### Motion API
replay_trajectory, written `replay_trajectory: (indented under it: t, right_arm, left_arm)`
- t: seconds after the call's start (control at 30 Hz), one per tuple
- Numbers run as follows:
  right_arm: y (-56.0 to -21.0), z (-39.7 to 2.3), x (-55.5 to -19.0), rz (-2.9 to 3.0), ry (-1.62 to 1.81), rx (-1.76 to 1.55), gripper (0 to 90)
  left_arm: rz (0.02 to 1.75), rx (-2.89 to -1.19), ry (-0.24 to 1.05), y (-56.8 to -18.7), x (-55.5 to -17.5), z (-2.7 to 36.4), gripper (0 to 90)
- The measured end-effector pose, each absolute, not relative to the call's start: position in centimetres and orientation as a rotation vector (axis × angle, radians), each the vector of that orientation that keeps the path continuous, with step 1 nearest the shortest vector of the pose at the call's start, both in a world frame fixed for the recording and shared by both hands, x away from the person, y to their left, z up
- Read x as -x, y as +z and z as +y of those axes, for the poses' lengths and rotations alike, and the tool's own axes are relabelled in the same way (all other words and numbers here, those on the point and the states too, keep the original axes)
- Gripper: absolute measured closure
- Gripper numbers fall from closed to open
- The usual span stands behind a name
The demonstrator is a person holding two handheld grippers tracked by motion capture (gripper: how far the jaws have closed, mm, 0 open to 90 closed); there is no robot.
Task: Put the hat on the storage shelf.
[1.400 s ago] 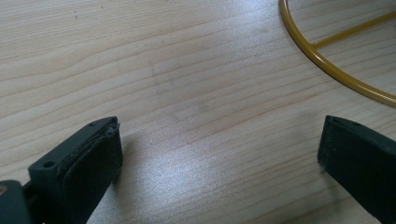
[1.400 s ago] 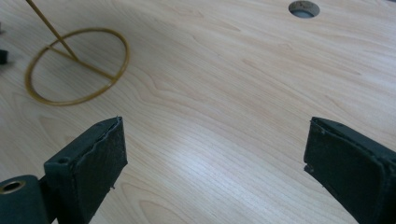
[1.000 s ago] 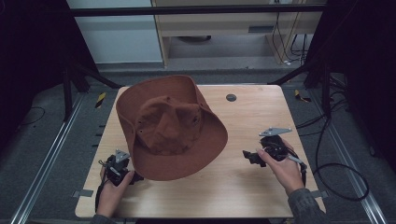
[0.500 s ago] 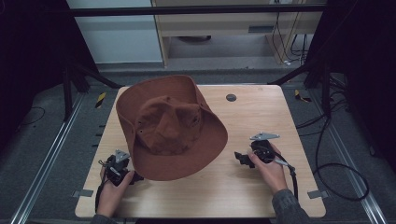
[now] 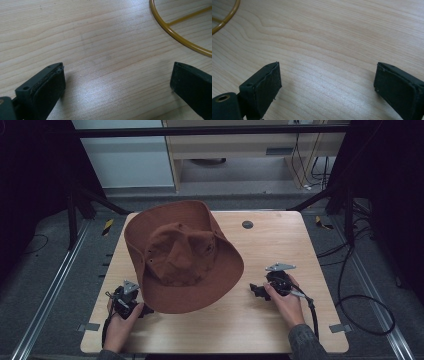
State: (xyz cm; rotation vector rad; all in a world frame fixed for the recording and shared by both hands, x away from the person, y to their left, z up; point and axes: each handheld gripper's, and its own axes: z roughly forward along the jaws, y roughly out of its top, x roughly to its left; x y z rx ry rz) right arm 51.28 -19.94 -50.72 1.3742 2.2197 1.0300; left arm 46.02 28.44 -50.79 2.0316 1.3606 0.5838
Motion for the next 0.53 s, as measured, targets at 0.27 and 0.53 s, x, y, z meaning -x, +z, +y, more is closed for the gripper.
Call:
replay_trajectory:
  t: [0.27,0.53]
  right_arm:
    - [-51.2,-18.9,-50.7,2.217,0.944,-1.293,2.6]
    - [-51.2,-18.5,-50.5,2.202,0.931,-1.324,0.3]
  left_arm:
    - [1.359,-2.032,0.583,-50.8,-46.1,28.4,0.0]
    - [1.346,-2.031,0.578,-50.8,-46.3,28.4,0.0]
